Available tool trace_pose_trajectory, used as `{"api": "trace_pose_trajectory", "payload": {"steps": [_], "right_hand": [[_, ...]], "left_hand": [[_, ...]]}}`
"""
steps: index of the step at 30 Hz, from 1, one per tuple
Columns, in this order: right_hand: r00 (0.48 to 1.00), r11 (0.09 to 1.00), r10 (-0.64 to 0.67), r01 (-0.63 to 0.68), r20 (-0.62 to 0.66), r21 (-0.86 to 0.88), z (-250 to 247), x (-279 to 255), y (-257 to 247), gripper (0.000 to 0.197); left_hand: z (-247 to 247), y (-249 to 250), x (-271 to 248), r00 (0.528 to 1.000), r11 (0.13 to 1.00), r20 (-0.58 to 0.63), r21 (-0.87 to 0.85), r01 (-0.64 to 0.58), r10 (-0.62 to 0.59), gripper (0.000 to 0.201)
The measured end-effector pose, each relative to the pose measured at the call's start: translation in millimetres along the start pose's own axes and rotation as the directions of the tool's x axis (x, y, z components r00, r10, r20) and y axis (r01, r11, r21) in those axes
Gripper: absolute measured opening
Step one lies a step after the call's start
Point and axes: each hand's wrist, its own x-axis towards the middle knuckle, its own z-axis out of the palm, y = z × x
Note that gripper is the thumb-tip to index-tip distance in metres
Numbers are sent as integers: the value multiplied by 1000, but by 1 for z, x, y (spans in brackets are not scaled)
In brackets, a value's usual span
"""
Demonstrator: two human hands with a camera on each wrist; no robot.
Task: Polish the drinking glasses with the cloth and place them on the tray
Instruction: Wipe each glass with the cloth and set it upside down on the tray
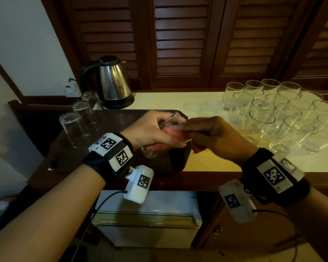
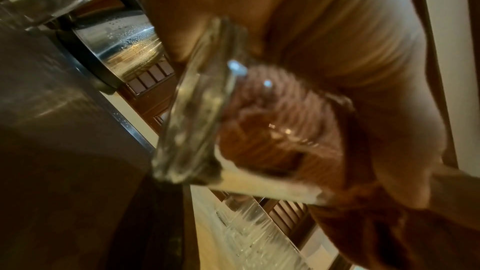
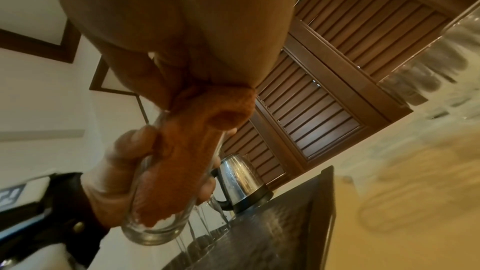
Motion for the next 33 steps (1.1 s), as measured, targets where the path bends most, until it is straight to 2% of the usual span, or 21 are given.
{"api": "trace_pose_trajectory", "payload": {"steps": [3, 5, 7, 9, 10, 12, 14, 16, 17, 19, 21, 25, 27, 29, 31, 33], "right_hand": [[990, 999, 21, -25, 137, 26, -1, 3, 3, 63], [992, 998, 32, -38, 123, 50, -5, 5, 7, 62], [997, 999, -20, 22, -80, 31, -3, 6, 9, 53], [955, 995, -74, 91, -288, 47, 2, 7, 10, 43], [940, 991, -101, 122, -325, 47, 3, 8, 11, 40], [953, 986, -145, 161, -267, 40, 3, 9, 8, 40], [977, 982, -185, 188, -108, 12, -2, 7, 3, 43], [968, 965, -251, 250, 5, -85, -3, 6, 3, 50], [965, 960, -261, 262, 19, -101, 2, 7, 5, 54], [979, 979, -203, 202, -34, -28, 15, 12, 8, 56], [981, 986, -149, 157, -128, 59, 24, 16, 9, 51], [964, 978, -161, 184, -210, 96, 23, 22, 9, 40], [950, 969, -203, 231, -237, 93, 18, 24, 6, 39], [930, 955, -289, 298, -226, 2, 14, 25, 4, 39], [926, 944, -331, 324, -184, -67, 13, 27, 4, 36], [950, 963, -271, 269, -155, -31, 14, 29, 7, 35]], "left_hand": [[0, 1, 0, 1000, 1000, 1, 10, 18, -18, 55], [-1, 3, -1, 999, 999, -6, 31, 40, -40, 51], [-2, 7, -3, 998, 999, -24, 13, 53, -53, 52], [-3, 11, -2, 994, 995, -59, -60, 83, -87, 52], [-5, 13, -2, 994, 993, -62, -85, 85, -90, 52], [-8, 16, -1, 995, 989, -40, -119, 83, -89, 55], [-10, 21, -2, 996, 983, -7, -158, 89, -91, 56], [-9, 24, -2, 996, 978, 5, -187, 91, -92, 49], [-7, 26, -2, 996, 977, 17, -193, 91, -89, 42], [-1, 25, -3, 995, 973, 45, -213, 94, -86, 24], [3, 25, -5, 995, 962, 38, -255, 94, -87, 16], [-6, 15, -14, 996, 935, 67, -346, 75, -55, 21], [-14, 3, -18, 993, 918, 108, -387, 88, -49, 44], [-19, -6, -23, 978, 886, 182, -432, 170, -99, 70], [-17, -10, -27, 975, 867, 198, -464, 184, -100, 68], [-14, -7, -29, 993, 913, 74, -392, 117, -95, 50]]}}
